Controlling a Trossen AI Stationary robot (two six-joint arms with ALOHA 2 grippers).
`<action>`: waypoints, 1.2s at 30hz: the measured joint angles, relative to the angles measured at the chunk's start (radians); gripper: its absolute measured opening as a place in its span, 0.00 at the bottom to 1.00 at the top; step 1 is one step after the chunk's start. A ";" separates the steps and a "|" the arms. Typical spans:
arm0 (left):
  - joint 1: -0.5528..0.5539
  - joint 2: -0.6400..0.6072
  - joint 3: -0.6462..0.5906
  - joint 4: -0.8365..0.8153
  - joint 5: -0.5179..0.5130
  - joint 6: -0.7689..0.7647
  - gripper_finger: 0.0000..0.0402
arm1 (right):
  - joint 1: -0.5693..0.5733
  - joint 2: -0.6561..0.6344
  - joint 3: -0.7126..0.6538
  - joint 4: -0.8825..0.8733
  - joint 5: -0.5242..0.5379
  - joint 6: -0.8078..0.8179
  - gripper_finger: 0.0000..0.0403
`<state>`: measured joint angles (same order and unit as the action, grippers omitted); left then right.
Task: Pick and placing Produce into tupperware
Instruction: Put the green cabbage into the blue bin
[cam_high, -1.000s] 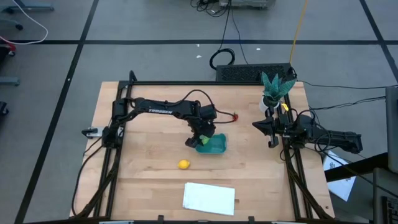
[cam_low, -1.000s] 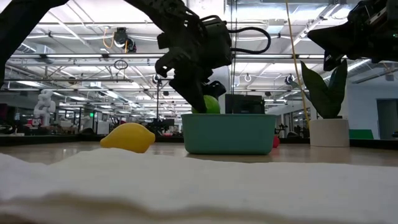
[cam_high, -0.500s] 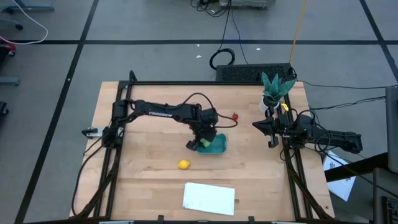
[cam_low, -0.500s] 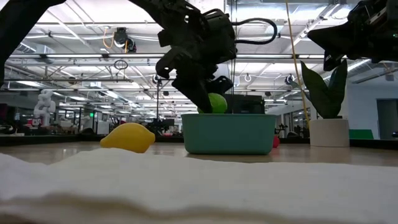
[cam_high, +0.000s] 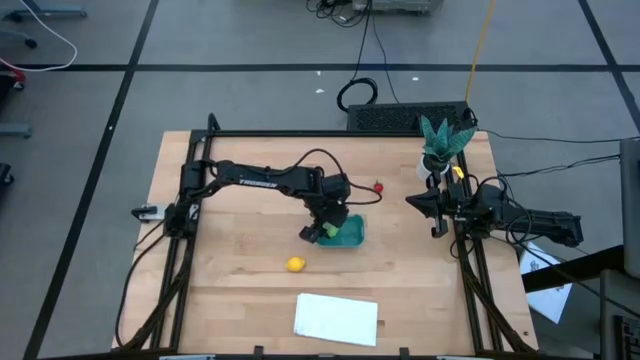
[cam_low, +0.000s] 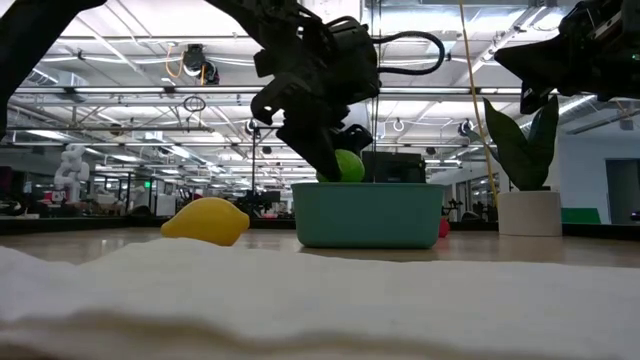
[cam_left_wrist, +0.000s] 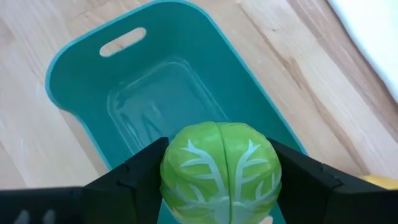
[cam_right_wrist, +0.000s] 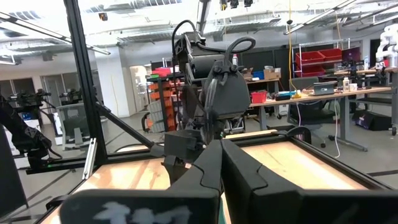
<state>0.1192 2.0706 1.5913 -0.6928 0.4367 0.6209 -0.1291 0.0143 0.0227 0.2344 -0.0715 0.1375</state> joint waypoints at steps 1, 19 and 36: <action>0.000 0.000 0.000 0.005 0.000 0.001 0.61 | 0.000 0.000 0.000 0.000 0.000 0.000 0.00; -0.003 0.061 -0.002 0.006 -0.012 0.021 0.61 | 0.000 0.013 0.000 -0.002 0.000 0.003 0.00; -0.003 0.110 0.000 -0.006 -0.054 0.055 0.61 | 0.000 0.024 0.000 0.002 0.004 0.000 0.00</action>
<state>0.1165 2.1803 1.5917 -0.6983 0.3830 0.6762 -0.1295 0.0379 0.0229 0.2362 -0.0673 0.1375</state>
